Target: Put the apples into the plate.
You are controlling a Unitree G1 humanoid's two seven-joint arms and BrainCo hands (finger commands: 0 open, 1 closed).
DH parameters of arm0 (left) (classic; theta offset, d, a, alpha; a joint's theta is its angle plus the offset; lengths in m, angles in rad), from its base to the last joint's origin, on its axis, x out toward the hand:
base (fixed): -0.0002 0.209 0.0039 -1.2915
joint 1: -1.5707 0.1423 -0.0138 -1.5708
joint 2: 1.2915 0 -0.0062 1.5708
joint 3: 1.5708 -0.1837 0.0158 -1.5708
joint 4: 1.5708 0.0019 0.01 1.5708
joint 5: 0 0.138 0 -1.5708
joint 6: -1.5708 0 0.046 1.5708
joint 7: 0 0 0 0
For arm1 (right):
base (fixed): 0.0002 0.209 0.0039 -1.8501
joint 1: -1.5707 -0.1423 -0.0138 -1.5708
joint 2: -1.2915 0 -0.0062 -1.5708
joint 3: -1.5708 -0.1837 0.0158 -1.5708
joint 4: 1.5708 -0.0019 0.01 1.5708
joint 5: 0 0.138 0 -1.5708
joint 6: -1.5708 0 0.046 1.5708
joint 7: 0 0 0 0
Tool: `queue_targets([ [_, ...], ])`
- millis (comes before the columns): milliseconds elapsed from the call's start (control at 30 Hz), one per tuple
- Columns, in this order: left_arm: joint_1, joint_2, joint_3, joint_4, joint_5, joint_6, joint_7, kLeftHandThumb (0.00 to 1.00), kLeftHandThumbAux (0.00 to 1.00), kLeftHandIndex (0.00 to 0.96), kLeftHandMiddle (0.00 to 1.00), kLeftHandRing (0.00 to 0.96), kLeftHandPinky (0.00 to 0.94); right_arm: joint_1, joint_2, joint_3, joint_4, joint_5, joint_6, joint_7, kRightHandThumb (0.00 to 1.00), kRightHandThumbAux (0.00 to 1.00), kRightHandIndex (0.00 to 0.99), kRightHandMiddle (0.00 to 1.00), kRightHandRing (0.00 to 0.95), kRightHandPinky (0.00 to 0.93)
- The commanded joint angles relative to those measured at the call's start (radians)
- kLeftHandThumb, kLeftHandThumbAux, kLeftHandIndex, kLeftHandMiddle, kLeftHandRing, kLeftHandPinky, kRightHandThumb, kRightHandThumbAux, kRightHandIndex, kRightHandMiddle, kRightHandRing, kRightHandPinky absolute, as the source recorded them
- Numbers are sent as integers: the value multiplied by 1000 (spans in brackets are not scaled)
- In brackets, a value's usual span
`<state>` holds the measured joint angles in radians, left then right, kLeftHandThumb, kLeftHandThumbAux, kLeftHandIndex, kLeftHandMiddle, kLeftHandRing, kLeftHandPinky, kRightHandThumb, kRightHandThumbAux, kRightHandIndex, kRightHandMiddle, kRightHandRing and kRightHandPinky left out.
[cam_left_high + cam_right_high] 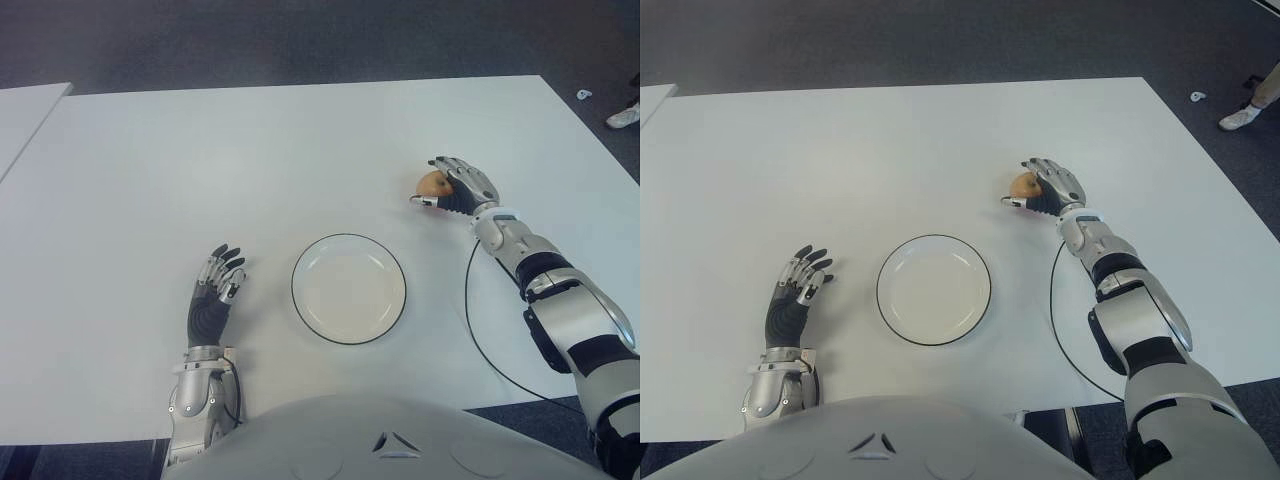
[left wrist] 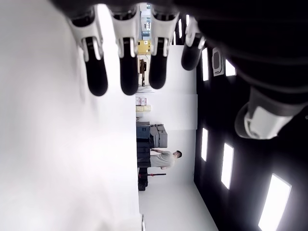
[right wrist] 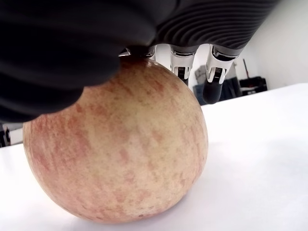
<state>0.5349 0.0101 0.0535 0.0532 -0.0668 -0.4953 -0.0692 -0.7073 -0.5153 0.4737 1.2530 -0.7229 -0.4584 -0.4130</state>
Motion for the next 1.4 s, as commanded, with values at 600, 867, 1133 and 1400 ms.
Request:
queue_targets([
  [600, 23, -35, -26, 9, 19, -4, 13, 259, 478, 165, 224, 260, 315, 83, 77, 27, 60, 19, 65, -20, 452, 325, 84, 161, 139, 172],
  [867, 16, -32, -23, 34, 11, -47, 3, 266, 474, 174, 226, 263, 323, 77, 83, 31, 70, 14, 72, -105, 731, 637, 386, 529, 576, 521],
  [1133, 10, -26, -30, 58, -7, -98, -17, 257, 475, 181, 224, 262, 319, 67, 104, 38, 80, 13, 129, -135, 842, 675, 403, 509, 694, 672],
  [1400, 14, -21, -31, 60, -16, -110, -22, 253, 484, 185, 221, 261, 328, 54, 118, 39, 80, 17, 174, -122, 849, 680, 397, 515, 758, 737],
])
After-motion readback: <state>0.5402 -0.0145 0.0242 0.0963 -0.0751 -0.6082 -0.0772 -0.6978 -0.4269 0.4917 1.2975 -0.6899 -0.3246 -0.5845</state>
